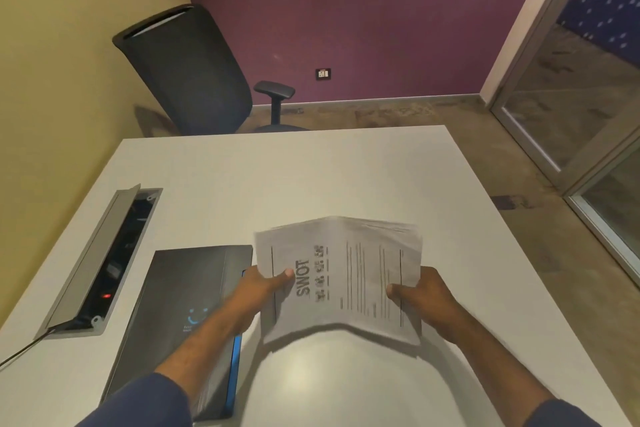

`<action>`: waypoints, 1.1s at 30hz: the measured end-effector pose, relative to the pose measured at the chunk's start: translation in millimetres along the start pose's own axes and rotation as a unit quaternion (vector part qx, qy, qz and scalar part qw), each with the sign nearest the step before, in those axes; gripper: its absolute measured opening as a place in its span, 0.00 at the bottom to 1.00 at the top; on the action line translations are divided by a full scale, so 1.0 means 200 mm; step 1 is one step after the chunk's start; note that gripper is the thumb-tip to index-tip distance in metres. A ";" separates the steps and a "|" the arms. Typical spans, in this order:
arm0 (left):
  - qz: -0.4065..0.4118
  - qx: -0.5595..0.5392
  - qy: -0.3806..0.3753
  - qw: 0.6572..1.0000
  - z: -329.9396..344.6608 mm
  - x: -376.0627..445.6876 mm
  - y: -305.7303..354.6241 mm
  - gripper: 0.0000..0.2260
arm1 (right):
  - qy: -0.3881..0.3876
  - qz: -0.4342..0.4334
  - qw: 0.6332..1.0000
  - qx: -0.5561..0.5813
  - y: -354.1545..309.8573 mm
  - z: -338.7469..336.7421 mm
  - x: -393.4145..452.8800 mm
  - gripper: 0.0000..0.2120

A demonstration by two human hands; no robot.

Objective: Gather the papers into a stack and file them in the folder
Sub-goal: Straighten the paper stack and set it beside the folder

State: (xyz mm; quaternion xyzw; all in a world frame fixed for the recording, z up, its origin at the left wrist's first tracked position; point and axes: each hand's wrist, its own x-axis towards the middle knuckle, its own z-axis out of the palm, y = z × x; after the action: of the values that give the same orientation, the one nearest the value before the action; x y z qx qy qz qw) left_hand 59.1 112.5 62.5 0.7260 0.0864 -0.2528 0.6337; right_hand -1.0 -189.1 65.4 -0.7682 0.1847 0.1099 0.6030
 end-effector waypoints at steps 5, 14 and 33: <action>0.114 -0.084 0.071 0.987 0.09 0.02 -0.10 0.13 | 0.179 -0.098 0.976 0.072 0.11 0.12 -0.02 0.11; 0.075 0.000 0.111 0.991 0.22 -0.03 -0.31 0.10 | 0.182 -0.016 0.983 0.004 0.40 0.23 -0.07 0.07; 0.060 0.069 0.113 0.989 0.19 -0.05 -0.34 0.10 | 0.143 0.062 0.985 -0.074 0.42 0.27 -0.09 0.08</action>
State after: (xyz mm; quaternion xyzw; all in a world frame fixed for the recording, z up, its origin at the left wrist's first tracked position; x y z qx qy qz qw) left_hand 9.9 90.2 6.0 0.7956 0.0962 -0.1361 0.5824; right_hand -49.9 -152.0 -14.3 -0.8058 0.3072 0.0497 0.5039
